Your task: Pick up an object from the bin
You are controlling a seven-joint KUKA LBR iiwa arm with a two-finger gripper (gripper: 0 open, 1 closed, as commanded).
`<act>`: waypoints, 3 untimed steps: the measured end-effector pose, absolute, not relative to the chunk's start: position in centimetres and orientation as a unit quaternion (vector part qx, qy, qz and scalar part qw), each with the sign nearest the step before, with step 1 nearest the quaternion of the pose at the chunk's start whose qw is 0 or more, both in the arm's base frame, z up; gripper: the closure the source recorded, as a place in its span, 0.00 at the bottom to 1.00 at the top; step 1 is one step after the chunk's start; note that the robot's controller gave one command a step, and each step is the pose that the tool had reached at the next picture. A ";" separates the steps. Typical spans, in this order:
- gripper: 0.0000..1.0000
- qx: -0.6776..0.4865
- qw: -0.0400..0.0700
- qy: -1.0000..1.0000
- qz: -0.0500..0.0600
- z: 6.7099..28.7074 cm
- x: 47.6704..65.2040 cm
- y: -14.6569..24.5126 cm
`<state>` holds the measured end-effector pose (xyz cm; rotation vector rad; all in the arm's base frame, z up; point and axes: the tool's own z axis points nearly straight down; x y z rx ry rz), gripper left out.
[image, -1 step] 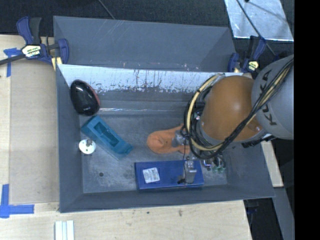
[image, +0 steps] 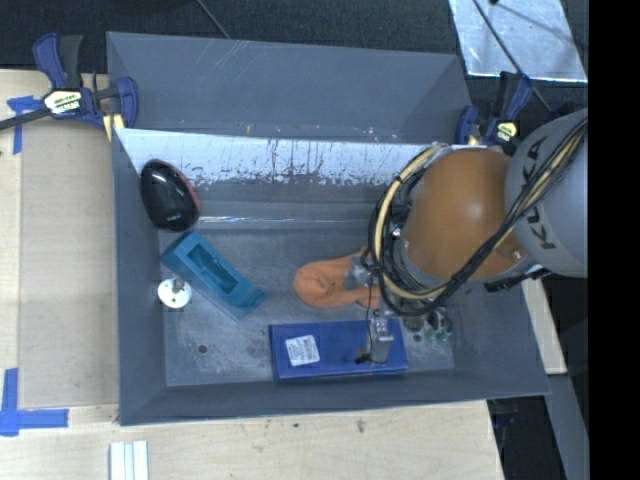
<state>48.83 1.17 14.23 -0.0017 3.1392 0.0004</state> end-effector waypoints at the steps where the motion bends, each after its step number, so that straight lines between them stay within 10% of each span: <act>1: 0.00 0.025 0.003 1.000 0.000 11.4 53.8 3.1; 2: 1.00 -0.010 0.001 1.000 0.000 8.2 55.0 0.7; 3: 1.00 -0.010 0.001 1.000 0.000 8.2 55.0 0.7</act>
Offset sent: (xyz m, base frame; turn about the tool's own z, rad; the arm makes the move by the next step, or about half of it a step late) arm 0.0607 -0.0045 -0.0612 -0.0194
